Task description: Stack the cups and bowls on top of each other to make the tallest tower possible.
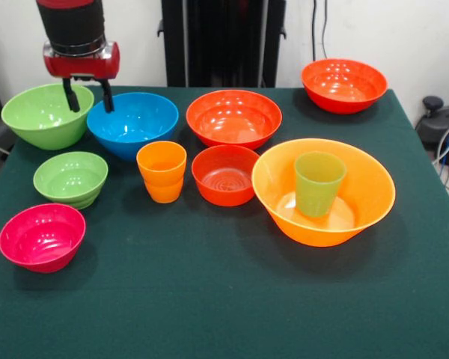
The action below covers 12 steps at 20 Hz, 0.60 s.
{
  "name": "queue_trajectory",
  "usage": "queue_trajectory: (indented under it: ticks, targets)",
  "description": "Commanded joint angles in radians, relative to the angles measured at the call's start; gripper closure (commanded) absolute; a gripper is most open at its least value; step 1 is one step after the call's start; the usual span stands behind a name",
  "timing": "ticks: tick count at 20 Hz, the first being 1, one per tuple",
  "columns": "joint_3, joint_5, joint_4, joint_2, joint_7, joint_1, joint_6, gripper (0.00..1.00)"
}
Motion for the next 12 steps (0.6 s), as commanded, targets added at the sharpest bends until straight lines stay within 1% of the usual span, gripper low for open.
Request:
queue_trajectory:
  ticks: [1,3,5,6,8,12]
  targets:
    - [0.148,0.049,-0.155,-0.024,-0.296,0.013,0.187,0.00]
    - [0.182,0.065,-0.136,-0.058,-0.280,-0.004,0.152,0.00]
    - [0.193,0.081,-0.143,-0.070,-0.265,0.005,0.182,0.00]
    - [0.193,0.085,-0.156,-0.069,-0.259,0.015,0.208,0.00]
    - [0.199,0.084,-0.167,-0.063,-0.247,0.022,0.211,0.00]
    - [0.203,0.077,-0.212,-0.024,-0.229,0.027,0.207,0.00]
